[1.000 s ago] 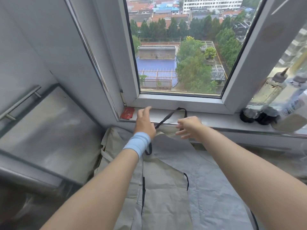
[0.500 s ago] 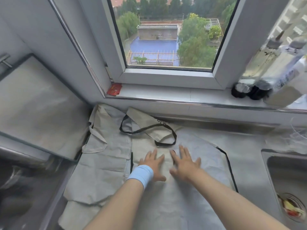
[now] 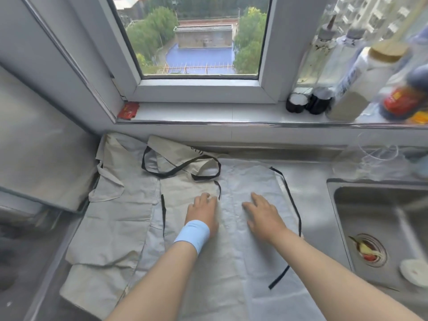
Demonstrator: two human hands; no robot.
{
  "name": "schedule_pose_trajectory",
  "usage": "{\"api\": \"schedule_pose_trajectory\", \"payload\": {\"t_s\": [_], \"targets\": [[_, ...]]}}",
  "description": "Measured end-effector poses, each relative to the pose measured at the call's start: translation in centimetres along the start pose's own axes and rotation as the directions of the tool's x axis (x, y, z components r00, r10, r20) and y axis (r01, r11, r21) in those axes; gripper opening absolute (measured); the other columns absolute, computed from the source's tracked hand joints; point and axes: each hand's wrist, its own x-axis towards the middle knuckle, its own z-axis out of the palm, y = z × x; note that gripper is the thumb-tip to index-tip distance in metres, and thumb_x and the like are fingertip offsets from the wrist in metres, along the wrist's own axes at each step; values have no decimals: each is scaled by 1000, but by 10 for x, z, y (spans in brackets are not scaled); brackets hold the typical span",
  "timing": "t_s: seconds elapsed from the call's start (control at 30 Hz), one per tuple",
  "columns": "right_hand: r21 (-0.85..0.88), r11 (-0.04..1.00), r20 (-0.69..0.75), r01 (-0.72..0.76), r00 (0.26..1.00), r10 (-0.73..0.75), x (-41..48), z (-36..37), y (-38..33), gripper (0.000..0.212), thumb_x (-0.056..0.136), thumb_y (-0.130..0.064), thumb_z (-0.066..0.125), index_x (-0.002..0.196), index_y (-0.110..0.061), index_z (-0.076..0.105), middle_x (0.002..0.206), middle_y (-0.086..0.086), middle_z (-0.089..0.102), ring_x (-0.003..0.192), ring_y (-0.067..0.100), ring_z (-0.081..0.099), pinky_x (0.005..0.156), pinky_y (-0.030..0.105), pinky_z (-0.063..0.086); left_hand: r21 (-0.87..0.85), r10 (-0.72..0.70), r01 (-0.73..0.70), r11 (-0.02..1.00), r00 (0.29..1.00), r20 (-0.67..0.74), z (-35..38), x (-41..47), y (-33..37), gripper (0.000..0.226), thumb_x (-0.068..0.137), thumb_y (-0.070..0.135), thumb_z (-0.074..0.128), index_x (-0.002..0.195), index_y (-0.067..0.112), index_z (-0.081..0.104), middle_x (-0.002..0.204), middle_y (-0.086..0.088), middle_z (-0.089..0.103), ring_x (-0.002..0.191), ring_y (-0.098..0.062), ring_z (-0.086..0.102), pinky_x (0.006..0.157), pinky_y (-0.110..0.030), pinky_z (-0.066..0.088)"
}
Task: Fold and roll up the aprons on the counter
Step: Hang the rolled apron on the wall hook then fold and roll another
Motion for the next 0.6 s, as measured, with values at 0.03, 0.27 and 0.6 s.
{"api": "schedule_pose_trajectory", "payload": {"t_s": [0.03, 0.27, 0.6], "targets": [[8, 1000, -17, -6, 1000, 6, -9, 2, 4, 52, 94, -23, 54, 144, -24, 39, 162, 11, 12, 150, 26, 10, 117, 44, 21, -39, 23, -24, 999, 1000, -20, 1, -6, 9, 58, 84, 24, 59, 138, 27, 37, 143, -1, 31, 131, -24, 32, 103, -35, 34], [59, 932, -165, -358, 917, 362, -81, 11, 21, 67, 86, -38, 62, 146, -28, 34, 153, 4, 24, 139, 25, 24, 102, 45, 37, -124, 76, -70, 990, 996, 48, 25, -57, 64, 30, 90, 24, 52, 120, 24, 48, 125, -3, 45, 119, -26, 45, 88, -37, 42], [403, 577, 103, -711, 661, 743, -146, 26, 27, 75, 68, -43, 81, 121, -9, 40, 123, 11, 56, 110, 32, 60, 83, 36, 47, -103, -11, 19, 995, 997, 83, 71, -114, 79, 58, 84, 42, 57, 136, 24, 38, 140, -6, 32, 129, -30, 30, 98, -41, 42]]}}
